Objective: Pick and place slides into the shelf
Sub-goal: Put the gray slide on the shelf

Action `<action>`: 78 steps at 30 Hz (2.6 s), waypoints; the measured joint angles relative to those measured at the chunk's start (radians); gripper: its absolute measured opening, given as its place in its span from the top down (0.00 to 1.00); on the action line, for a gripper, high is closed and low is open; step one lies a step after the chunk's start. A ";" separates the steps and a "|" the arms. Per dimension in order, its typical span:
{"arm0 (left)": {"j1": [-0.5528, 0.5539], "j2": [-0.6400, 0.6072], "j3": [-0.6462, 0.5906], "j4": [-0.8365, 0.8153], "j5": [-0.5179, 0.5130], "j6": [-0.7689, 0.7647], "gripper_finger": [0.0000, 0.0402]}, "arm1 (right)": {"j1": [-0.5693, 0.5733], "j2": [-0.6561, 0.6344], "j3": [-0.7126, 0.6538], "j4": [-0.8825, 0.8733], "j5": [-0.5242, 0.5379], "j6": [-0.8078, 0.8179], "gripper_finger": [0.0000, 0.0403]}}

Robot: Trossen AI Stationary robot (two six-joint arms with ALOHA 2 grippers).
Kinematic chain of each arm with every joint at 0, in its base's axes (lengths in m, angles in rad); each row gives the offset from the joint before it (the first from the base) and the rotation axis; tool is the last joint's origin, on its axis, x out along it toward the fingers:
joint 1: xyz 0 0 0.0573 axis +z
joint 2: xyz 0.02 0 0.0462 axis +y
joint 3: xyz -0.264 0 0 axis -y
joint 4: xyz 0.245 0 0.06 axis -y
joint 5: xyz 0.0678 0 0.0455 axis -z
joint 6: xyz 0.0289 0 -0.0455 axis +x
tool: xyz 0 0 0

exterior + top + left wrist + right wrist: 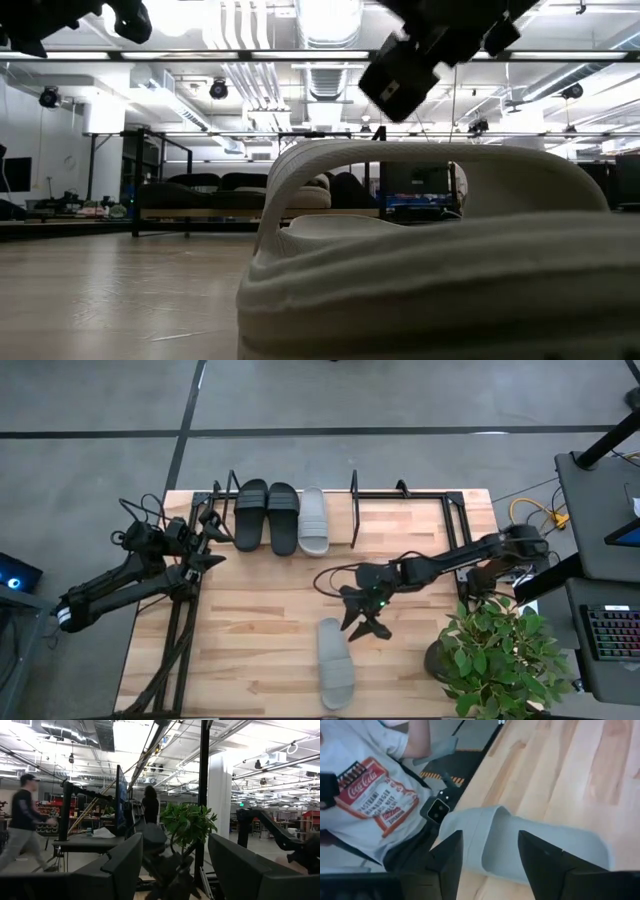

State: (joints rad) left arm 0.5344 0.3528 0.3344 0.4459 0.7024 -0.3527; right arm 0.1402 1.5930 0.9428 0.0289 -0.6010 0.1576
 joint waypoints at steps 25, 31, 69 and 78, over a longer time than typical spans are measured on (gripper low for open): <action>0.000 -0.005 0.000 0.021 0.000 0.002 0.47 | 0.054 0.295 0.247 -0.261 -0.071 -0.010 0.55; 0.000 -0.006 0.000 0.017 0.002 0.002 0.47 | 0.059 0.294 0.238 -0.265 -0.089 0.005 0.55; 0.000 -0.001 -0.001 0.017 0.005 -0.001 0.47 | 0.139 0.399 0.264 -0.206 -0.102 -0.064 0.92; 0.000 -0.001 -0.001 0.017 0.005 0.000 0.47 | 0.143 0.386 0.263 -0.212 -0.100 -0.155 0.97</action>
State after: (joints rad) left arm 0.5346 0.3519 0.3332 0.4625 0.7074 -0.3527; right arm 0.2832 1.9795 1.2057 -0.1827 -0.7014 0.0024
